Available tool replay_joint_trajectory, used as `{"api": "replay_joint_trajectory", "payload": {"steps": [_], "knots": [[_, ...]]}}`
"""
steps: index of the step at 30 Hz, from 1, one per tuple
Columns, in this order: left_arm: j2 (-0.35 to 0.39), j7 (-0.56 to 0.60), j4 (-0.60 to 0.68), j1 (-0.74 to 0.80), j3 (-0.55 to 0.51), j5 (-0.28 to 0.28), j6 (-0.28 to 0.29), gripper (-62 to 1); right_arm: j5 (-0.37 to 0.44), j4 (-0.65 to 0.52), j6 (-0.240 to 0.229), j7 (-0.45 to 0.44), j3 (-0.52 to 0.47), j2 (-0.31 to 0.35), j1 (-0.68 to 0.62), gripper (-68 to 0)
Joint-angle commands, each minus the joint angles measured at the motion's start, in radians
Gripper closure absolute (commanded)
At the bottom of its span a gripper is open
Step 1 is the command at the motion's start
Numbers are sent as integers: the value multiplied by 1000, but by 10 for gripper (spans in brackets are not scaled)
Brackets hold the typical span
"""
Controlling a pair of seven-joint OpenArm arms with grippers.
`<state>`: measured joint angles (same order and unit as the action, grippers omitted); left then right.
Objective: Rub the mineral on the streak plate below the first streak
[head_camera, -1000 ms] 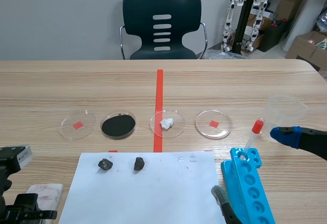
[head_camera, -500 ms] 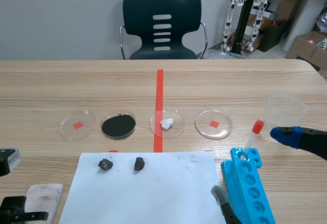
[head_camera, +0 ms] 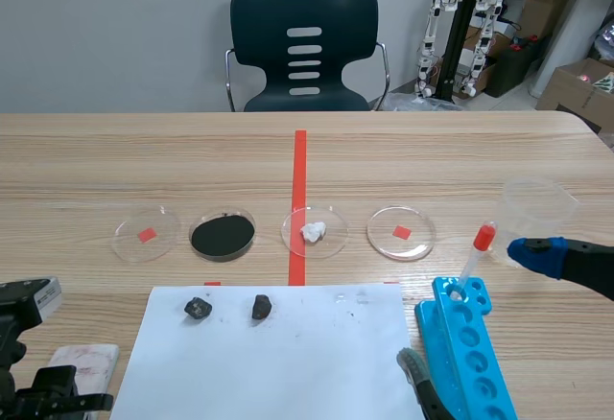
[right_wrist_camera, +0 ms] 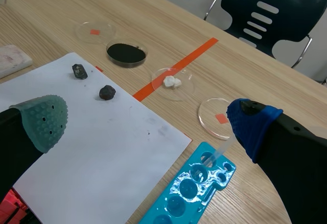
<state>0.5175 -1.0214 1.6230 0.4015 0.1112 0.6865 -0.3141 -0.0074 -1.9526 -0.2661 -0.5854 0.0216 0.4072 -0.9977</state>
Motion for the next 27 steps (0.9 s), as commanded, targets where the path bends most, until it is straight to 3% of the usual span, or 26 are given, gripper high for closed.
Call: {"api": "replay_joint_trajectory", "payload": {"steps": [1,8,16,19,27], "knots": [[-2,-17,2,2,3,-46,-16,-130,12,-23,5,-15,-5,0,3,-679],[-2,-76,2,2,3,-176,-66,-130,12,-23,5,-15,-5,0,3,-679],[-2,-79,2,2,3,-210,-85,-130,12,-23,5,-15,-5,0,3,-679],[-2,-77,2,2,3,-197,-85,-130,12,-23,5,-15,-5,0,3,-679],[-2,-41,2,2,3,-35,-37,-130,12,-23,5,-15,-5,0,3,-679]]}}
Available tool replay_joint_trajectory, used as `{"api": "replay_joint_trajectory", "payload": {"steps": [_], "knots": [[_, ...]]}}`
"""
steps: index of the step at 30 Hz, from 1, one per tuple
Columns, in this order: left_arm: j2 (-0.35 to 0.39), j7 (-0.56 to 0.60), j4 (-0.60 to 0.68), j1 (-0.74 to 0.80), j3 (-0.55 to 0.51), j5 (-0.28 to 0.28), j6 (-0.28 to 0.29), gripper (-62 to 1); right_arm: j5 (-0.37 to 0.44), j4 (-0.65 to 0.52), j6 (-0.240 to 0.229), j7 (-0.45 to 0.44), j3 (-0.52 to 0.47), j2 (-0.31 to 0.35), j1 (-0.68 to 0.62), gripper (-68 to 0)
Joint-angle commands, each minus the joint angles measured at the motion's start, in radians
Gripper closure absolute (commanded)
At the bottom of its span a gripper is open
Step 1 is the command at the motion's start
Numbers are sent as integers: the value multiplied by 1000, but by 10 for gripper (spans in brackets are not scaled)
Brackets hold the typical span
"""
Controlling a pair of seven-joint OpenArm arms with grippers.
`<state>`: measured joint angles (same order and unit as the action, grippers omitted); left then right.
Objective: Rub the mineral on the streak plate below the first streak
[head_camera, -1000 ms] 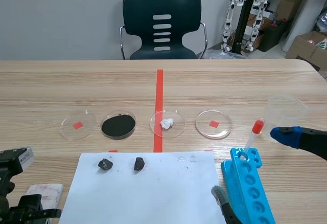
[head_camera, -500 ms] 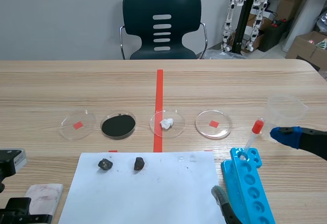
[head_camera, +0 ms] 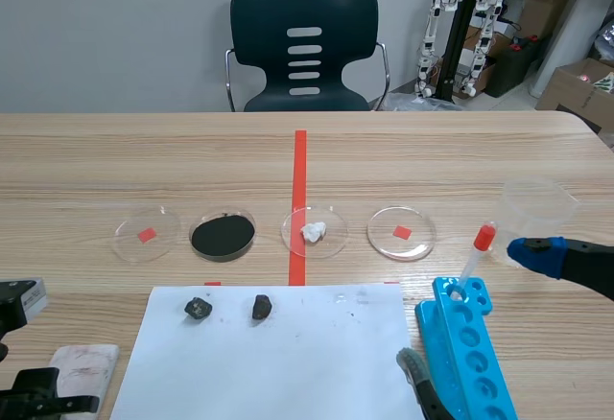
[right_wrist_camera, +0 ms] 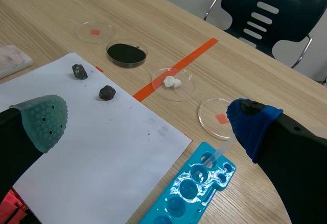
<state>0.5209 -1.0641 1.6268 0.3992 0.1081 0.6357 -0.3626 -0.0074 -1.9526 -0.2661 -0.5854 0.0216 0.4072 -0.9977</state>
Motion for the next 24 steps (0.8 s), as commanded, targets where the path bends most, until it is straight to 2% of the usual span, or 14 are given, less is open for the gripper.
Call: {"api": "replay_joint_trajectory", "payload": {"steps": [1,6,12,24], "knots": [[-5,5,-2,5,6,27,15,-130,12,-23,5,-15,-5,0,3,-679],[-5,28,-2,4,6,70,37,-130,12,-23,5,-15,-5,0,3,-679],[-5,35,-2,2,6,76,40,-130,12,-23,5,-15,-5,0,3,-679],[-5,-36,-2,2,6,-185,-27,-130,12,-23,5,-15,-5,0,3,-679]]}}
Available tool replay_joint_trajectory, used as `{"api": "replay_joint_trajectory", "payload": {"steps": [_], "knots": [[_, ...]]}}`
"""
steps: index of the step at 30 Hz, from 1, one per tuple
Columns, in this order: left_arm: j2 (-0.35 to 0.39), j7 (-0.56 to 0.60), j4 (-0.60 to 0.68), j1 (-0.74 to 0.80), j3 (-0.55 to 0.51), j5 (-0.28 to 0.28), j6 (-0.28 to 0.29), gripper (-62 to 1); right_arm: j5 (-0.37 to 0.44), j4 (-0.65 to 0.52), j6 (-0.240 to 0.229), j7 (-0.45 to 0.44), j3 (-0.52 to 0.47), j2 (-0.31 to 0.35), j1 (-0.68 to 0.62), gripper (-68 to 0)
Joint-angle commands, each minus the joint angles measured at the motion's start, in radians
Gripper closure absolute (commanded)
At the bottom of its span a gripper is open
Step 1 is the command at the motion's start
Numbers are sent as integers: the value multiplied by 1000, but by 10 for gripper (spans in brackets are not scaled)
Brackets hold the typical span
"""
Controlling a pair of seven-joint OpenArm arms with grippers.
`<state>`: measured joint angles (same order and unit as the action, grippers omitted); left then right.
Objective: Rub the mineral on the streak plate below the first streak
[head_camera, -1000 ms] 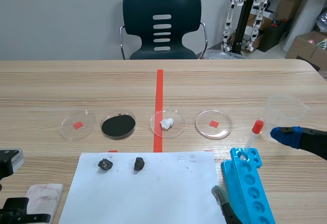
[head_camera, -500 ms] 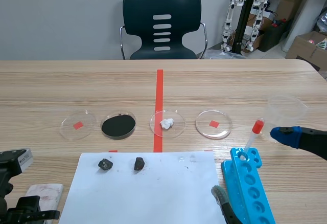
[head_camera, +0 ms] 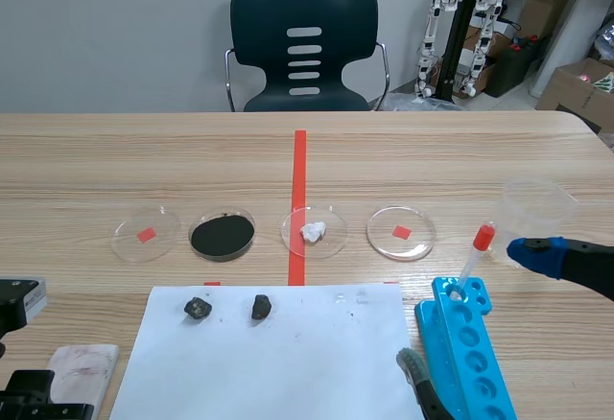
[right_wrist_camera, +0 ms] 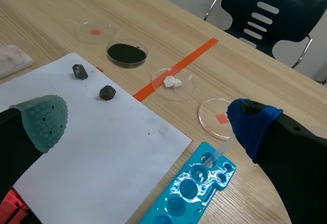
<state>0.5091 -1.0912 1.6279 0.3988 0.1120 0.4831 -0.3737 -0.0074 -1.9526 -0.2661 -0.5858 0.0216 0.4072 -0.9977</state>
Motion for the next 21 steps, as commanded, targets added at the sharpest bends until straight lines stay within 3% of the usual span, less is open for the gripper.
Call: {"api": "replay_joint_trajectory", "payload": {"steps": [1,5,11,19,21], "knots": [[7,-10,-3,2,2,-42,-26,-130,12,-23,5,-15,-5,0,3,-679],[6,-9,-3,2,2,-28,-27,-130,12,-23,5,-15,-5,0,3,-679],[5,25,-3,3,2,93,6,-130,12,-23,5,-15,-5,0,3,-679],[-5,69,-3,3,2,210,80,-130,12,-23,5,-15,-5,0,3,-679],[-11,82,-3,2,2,212,82,-130,12,-23,5,-15,-5,0,3,-679]]}}
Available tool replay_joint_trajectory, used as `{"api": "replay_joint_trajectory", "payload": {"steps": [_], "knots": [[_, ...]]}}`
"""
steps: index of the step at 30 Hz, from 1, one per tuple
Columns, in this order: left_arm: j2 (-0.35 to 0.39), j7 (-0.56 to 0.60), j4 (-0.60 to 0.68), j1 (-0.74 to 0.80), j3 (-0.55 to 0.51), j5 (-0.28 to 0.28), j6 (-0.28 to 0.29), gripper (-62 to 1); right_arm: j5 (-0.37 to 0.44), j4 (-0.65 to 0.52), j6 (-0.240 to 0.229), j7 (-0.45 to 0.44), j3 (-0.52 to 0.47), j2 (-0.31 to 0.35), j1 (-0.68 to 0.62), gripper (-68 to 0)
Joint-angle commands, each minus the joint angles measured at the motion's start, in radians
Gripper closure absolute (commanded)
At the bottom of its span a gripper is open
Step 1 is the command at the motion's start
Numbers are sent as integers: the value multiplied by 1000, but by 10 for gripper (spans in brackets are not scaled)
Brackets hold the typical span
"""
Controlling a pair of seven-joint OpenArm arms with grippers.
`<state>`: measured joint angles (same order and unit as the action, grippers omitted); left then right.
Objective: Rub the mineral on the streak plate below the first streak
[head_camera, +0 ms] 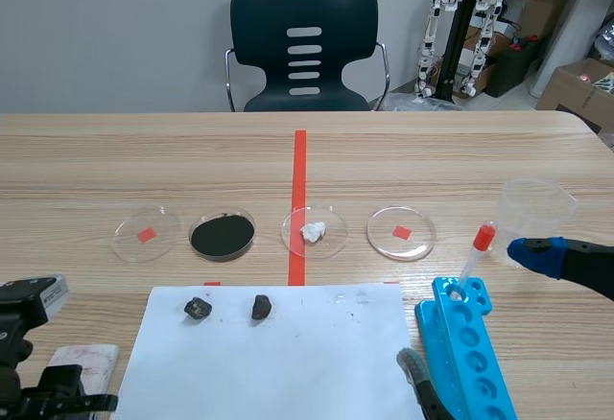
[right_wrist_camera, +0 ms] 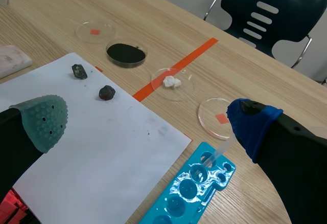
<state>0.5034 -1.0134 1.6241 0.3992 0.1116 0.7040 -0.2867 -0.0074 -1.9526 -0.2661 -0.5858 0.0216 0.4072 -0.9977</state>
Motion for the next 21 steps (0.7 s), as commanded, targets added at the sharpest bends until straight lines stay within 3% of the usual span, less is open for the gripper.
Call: {"api": "replay_joint_trajectory", "payload": {"steps": [1,4,14,17,21], "knots": [[-5,11,1,2,2,-8,3,-130,12,-23,5,-15,-5,0,3,-679],[-4,64,14,2,2,-21,17,-130,12,-23,5,-15,-5,0,3,-679],[-4,379,170,36,-5,-194,17,-130,12,-23,5,-15,-5,0,3,-679],[-4,481,207,69,-17,-217,22,-130,12,-23,5,-15,-5,0,3,-679],[-4,622,249,98,-24,-255,101,-130,12,-23,5,-15,-5,0,3,-679]]}}
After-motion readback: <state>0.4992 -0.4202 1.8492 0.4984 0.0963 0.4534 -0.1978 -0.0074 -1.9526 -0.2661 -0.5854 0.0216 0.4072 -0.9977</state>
